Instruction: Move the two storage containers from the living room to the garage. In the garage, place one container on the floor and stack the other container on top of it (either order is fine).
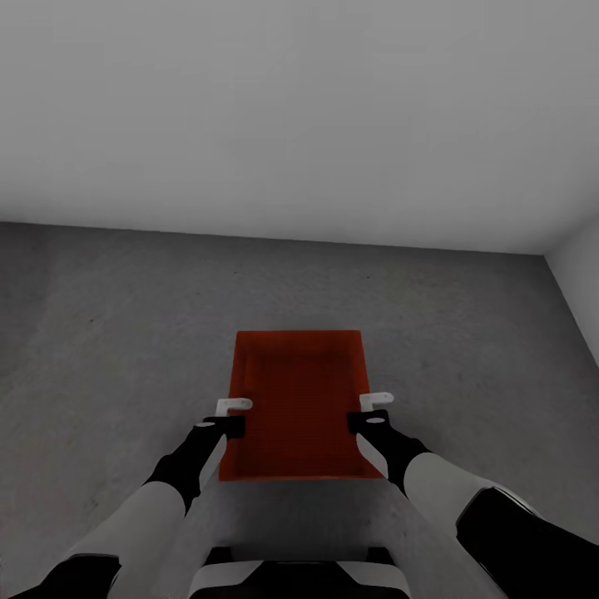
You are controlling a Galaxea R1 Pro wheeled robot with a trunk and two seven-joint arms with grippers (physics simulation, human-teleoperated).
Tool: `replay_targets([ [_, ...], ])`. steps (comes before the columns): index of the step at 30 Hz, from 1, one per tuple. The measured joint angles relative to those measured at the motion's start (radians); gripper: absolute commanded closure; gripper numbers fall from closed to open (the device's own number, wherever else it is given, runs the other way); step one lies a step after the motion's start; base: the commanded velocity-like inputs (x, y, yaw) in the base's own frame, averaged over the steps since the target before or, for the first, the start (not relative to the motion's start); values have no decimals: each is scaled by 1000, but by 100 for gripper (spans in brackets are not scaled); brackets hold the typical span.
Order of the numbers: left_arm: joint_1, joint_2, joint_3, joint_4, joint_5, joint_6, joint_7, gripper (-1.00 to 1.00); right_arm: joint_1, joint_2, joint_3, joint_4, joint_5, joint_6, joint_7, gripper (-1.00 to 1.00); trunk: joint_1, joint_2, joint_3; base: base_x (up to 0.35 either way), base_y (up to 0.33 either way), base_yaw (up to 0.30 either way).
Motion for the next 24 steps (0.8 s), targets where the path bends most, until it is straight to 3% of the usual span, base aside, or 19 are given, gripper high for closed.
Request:
replay_targets([
  [24, 0, 0, 0, 0, -1, 0, -1, 100, 0, 0, 0, 0, 0, 0, -1, 100, 0, 0, 0, -29, 0, 7],
])
